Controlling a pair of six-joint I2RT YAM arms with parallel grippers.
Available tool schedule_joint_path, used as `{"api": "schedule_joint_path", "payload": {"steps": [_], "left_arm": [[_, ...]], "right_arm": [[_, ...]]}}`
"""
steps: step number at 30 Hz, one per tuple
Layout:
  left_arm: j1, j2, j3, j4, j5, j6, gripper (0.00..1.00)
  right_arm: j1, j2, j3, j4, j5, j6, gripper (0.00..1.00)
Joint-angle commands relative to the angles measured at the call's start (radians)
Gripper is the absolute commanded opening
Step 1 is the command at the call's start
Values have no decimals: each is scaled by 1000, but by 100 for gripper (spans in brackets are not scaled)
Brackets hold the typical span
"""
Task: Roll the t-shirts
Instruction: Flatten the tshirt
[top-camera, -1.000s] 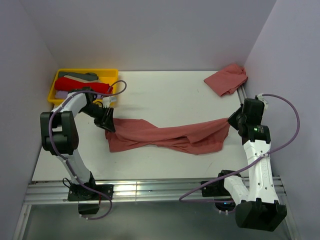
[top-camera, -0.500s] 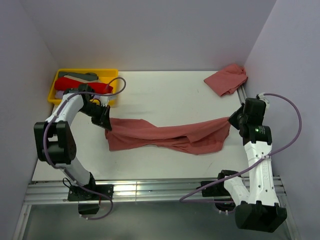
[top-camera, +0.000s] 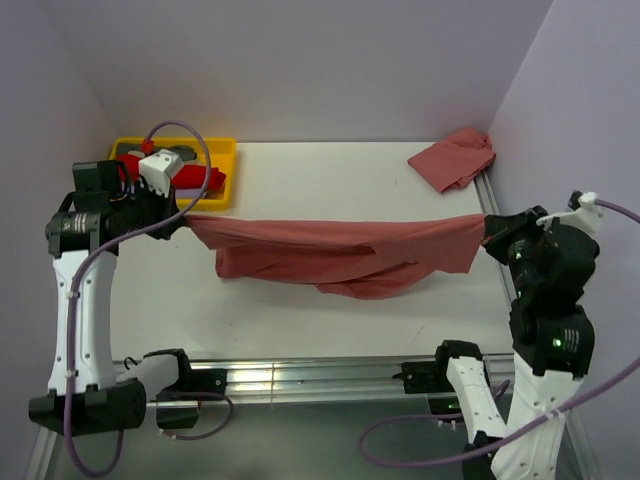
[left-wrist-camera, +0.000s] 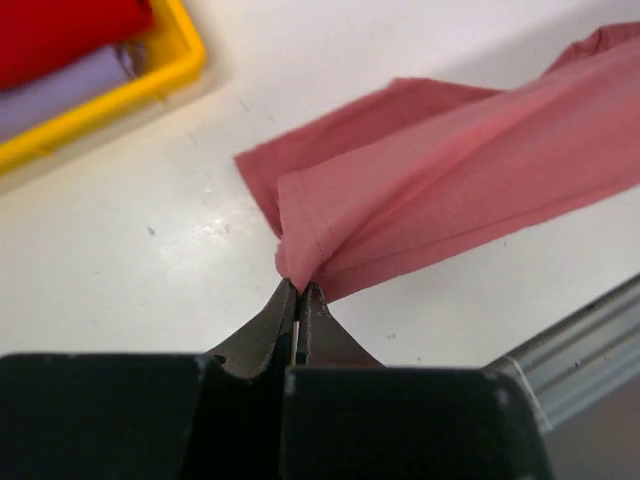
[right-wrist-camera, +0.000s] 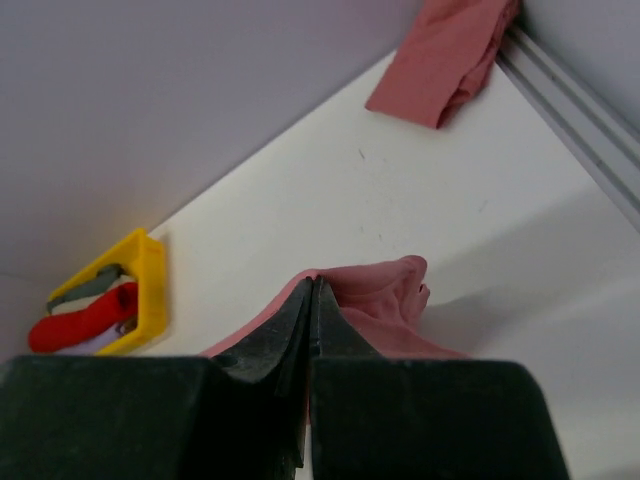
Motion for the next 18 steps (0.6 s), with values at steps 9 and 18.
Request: {"api": "schedule_joint_path", "payload": {"steps": [9, 18], "left_arm": [[4, -64, 210, 84, -38, -136, 0], [-16, 522, 700, 116, 122, -242, 0]], "right_arm": [[-10, 18, 260, -61, -5, -11, 0], [-10, 358, 146, 305, -183, 47, 0]]}}
